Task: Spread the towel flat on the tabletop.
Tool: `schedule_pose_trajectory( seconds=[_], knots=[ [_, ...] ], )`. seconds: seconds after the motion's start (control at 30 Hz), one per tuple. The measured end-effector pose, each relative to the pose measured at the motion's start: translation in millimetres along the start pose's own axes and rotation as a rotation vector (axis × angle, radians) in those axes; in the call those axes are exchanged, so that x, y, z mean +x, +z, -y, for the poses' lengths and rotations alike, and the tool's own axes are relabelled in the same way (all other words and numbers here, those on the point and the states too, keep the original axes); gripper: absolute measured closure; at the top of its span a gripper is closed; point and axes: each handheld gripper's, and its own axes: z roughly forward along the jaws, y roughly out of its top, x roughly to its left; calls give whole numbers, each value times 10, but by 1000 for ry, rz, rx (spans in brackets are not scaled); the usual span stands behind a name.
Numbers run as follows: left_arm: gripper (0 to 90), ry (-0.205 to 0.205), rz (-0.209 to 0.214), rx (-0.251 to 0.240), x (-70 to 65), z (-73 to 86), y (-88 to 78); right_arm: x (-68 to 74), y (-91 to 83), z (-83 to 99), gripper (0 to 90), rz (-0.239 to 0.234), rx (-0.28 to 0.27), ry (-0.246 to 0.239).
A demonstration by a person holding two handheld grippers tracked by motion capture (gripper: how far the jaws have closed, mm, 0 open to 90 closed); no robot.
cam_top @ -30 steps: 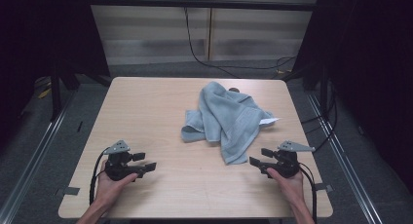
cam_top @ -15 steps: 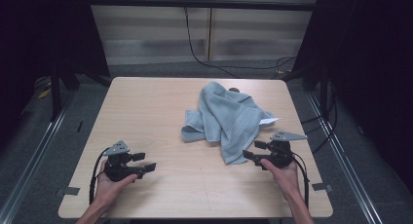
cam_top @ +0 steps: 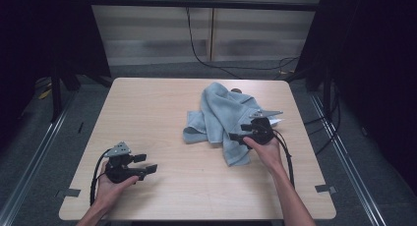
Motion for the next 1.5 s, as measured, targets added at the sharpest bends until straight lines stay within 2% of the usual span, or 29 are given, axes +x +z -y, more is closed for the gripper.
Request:
schedule_pose_trajectory(
  seconds=[0.2,0.23,0.3,0.4,0.53,0.57,0.63,0.67,0.77,0.8,0.87,1.03,1.1,1.13,1.23,1.33,1.37,1.4,1.5],
  knots=[
    [305,2,-3,1,7,0,-2,-25,174,-116,281,-8,13,-3],
    [305,4,-2,2,3,0,-5,-49,256,-106,292,-4,31,12],
    [305,5,-1,2,-1,1,-5,-73,333,-69,332,8,59,11],
    [305,5,-1,2,0,0,-5,-113,431,10,457,21,84,34],
    [305,3,-4,4,3,0,1,-145,446,70,711,35,105,39],
    [305,2,-4,4,2,0,2,-145,442,86,745,32,129,35],
    [305,4,-4,3,2,-1,1,-134,439,103,757,33,130,38],
    [305,5,-4,1,1,-2,-3,-59,429,153,776,21,126,32],
    [305,2,-10,2,8,-2,-2,2,422,187,786,-4,122,34],
    [305,-2,-12,2,14,-3,0,72,420,223,790,-29,115,34],
    [305,-2,-15,-3,13,-4,-5,128,419,249,792,-50,111,29],
    [312,-3,-16,-8,12,-5,-5,307,413,329,793,-97,100,24],
    [320,-2,-14,-12,12,-11,-8,361,411,349,793,-99,97,13],
    [324,2,-15,-13,8,-33,0,442,410,373,793,-123,103,9],
    [366,0,-15,-32,15,-87,33,547,415,389,792,-133,108,-7],
    [469,4,-7,-50,19,-152,71,622,423,400,792,-151,114,-15],
    [495,24,-1,-62,16,-247,101,647,425,403,791,-152,114,-23],
    [485,27,-1,-79,13,-292,120,667,428,407,791,-159,114,-28],
    [461,21,17,-74,31,-400,236,719,441,410,790,-174,113,-28]
  ],
)
